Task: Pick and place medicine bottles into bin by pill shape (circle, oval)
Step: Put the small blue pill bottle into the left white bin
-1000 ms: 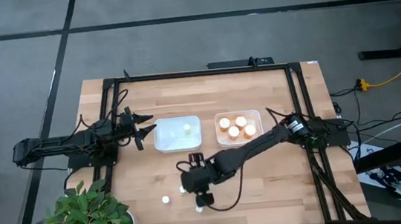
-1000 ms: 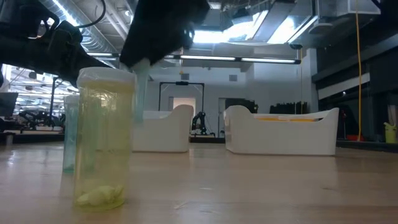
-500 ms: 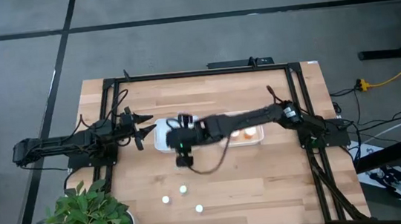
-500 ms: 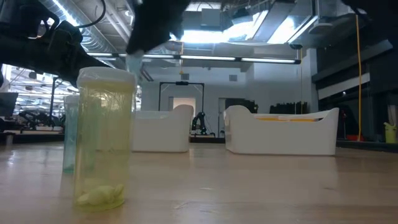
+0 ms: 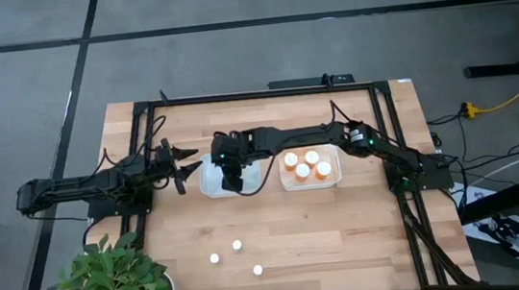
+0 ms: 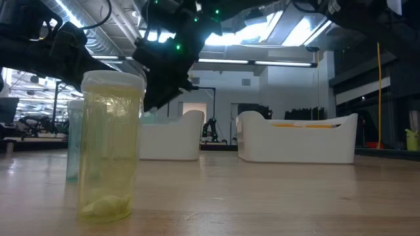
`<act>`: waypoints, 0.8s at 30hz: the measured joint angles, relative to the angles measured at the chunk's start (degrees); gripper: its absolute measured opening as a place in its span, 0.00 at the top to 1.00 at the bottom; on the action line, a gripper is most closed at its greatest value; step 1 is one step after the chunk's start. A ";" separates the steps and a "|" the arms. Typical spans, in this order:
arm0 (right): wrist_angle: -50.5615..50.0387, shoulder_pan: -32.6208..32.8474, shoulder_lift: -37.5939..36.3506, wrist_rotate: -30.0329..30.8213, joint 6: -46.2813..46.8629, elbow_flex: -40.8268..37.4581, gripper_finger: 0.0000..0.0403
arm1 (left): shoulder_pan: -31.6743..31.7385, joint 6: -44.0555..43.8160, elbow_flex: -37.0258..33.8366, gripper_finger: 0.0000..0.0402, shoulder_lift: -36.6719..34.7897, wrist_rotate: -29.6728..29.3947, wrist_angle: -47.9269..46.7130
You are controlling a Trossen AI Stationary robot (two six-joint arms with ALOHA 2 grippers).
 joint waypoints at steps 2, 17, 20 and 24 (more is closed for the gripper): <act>0.35 -0.33 0.59 0.27 -0.03 0.00 0.70 | 0.00 0.00 -0.02 0.52 0.00 0.02 -0.01; -0.29 -1.30 1.23 -0.51 -0.36 -0.02 0.70 | -0.01 0.11 -0.01 0.52 -0.01 0.02 0.00; -0.71 -1.34 1.23 -2.03 -1.51 -0.02 0.70 | 0.00 0.07 -0.02 0.52 0.00 0.02 0.00; -0.58 -1.48 1.21 -2.19 -1.54 -0.02 0.70 | 0.00 -0.02 -0.02 0.52 0.00 0.00 0.00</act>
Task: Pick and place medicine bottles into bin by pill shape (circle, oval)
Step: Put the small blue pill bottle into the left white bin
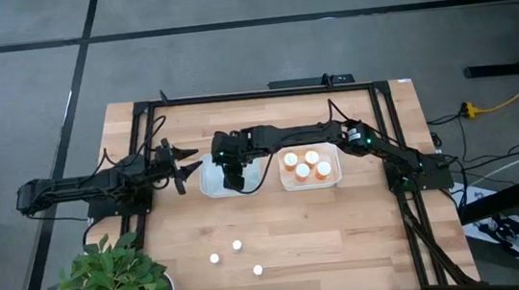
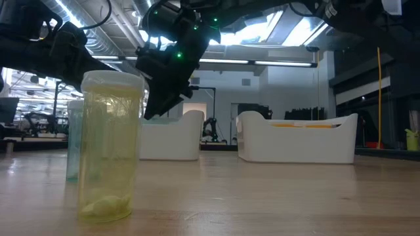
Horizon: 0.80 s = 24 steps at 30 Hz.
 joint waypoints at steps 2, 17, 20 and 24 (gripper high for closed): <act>-0.02 -0.10 0.00 -0.60 0.00 0.00 0.70 | -0.01 0.00 0.01 0.52 -0.01 0.02 0.00; 0.94 -0.43 1.60 -0.68 2.02 0.00 0.70 | -0.01 0.00 0.00 0.52 -0.02 0.01 0.01; 1.07 -0.43 1.59 -0.15 2.00 0.00 0.70 | 0.00 0.02 0.00 0.52 -0.02 0.00 0.02; 1.17 -0.43 1.60 -0.10 2.00 0.00 0.70 | -0.01 0.24 0.01 0.52 -0.01 0.00 0.01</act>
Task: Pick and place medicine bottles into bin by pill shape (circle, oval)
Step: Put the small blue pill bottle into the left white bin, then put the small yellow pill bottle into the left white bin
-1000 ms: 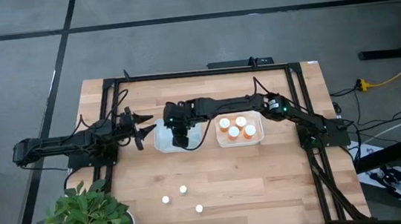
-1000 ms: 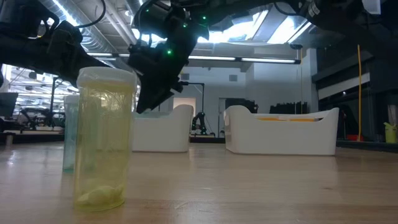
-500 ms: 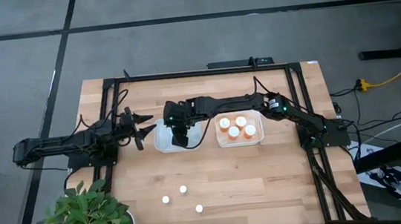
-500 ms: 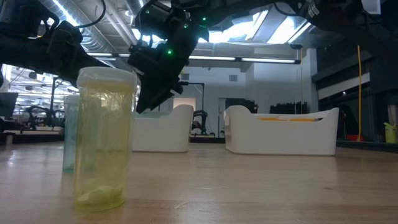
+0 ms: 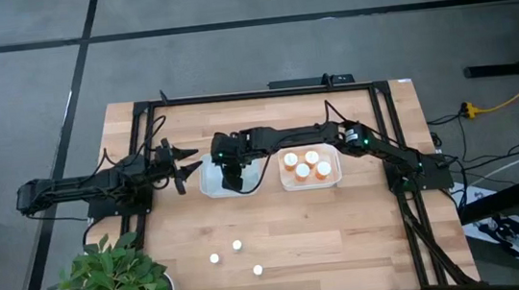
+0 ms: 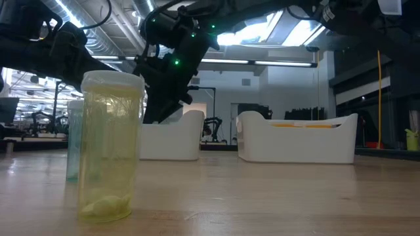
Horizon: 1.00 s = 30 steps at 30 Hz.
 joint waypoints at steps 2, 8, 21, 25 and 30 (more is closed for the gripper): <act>-0.20 0.00 0.00 0.01 -0.11 0.00 0.70 | 0.02 0.03 0.01 0.52 -0.02 0.00 -0.03; 0.25 0.00 0.00 0.02 -0.31 0.00 0.66 | -0.01 0.03 -0.01 0.52 0.01 0.02 -0.02; 0.50 -0.11 0.00 0.96 -0.22 0.00 0.51 | 0.01 0.05 -0.01 0.52 -0.02 0.02 -0.03; -0.73 -0.15 0.00 1.02 -0.18 1.10 0.51 | 0.01 0.06 -0.01 0.52 -0.01 0.02 -0.03; -5.59 -0.11 0.00 6.63 -0.20 5.71 0.51 | 0.02 0.04 0.01 0.52 -0.02 0.00 -0.03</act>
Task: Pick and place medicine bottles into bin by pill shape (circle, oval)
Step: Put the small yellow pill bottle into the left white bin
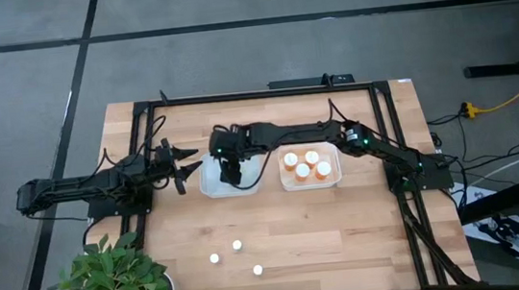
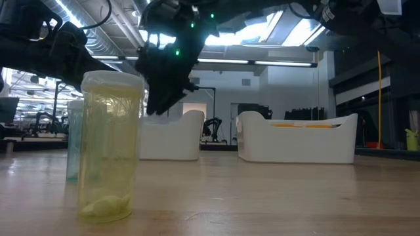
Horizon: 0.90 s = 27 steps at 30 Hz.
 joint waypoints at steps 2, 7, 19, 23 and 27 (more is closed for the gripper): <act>-2.55 -0.02 -0.02 0.80 0.58 2.92 0.51 | -0.02 0.00 0.00 0.52 0.00 0.00 0.00; -5.33 1.59 -2.53 -3.48 6.96 3.35 0.51 | -0.02 0.02 -0.01 0.52 0.00 0.02 0.00; -19.32 17.67 -4.20 -4.81 20.34 3.37 0.51 | -0.02 0.12 -0.01 0.52 0.00 0.01 -0.01; -21.67 24.26 -4.13 -4.68 22.67 3.06 0.51 | -0.02 0.11 0.00 0.52 0.00 0.02 -0.01; -22.06 30.14 -4.15 -4.36 22.66 3.06 0.51 | -0.01 0.07 -0.01 0.52 0.00 0.01 -0.03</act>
